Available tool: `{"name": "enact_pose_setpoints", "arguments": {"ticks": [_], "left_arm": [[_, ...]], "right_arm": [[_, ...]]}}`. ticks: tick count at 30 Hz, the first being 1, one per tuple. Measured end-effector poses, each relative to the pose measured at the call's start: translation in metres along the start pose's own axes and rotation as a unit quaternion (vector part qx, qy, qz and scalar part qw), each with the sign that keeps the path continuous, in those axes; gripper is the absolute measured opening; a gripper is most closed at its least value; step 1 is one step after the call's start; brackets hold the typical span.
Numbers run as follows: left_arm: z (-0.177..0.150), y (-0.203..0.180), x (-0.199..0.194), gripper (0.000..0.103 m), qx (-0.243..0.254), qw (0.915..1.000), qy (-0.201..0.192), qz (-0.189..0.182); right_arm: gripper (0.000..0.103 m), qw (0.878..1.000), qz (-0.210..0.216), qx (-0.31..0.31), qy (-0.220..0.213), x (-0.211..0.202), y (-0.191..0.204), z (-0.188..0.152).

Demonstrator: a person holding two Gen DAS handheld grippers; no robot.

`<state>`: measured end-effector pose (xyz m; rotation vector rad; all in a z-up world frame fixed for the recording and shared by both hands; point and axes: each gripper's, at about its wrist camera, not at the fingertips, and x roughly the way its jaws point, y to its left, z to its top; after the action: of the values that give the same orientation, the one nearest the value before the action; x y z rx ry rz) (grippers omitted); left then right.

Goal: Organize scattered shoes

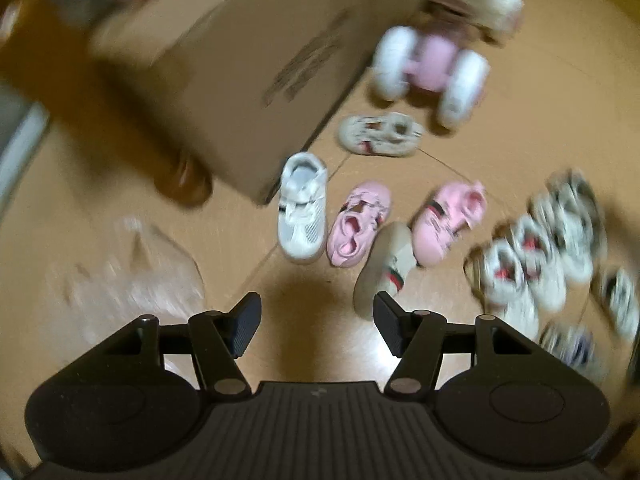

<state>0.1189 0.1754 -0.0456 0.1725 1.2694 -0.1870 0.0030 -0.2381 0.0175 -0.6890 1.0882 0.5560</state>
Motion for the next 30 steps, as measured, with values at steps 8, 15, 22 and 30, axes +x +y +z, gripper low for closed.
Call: {"name": "enact_pose_setpoints", "arguments": {"ticks": [8,15,22,30], "left_arm": [[0.025,0.034,0.054,0.061,-0.158,0.9871,-0.022,-0.015],[0.054,0.038,0.119,0.061,-0.167,0.9849,-0.037,-0.026],[0.072,0.04,0.172,0.061,-0.171,0.9839,-0.037,-0.036],[0.095,0.042,0.209,0.061,-0.164,0.9854,-0.036,-0.031]], "right_arm": [[0.081,1.0,-0.01,-0.025,-0.002,0.004,-0.011,0.023],[0.081,0.998,-0.015,-0.046,0.029,0.022,-0.017,0.031],[0.081,0.997,-0.001,-0.06,0.04,0.027,-0.009,0.031],[0.081,0.997,0.002,-0.059,0.058,0.034,-0.009,0.025]]}}
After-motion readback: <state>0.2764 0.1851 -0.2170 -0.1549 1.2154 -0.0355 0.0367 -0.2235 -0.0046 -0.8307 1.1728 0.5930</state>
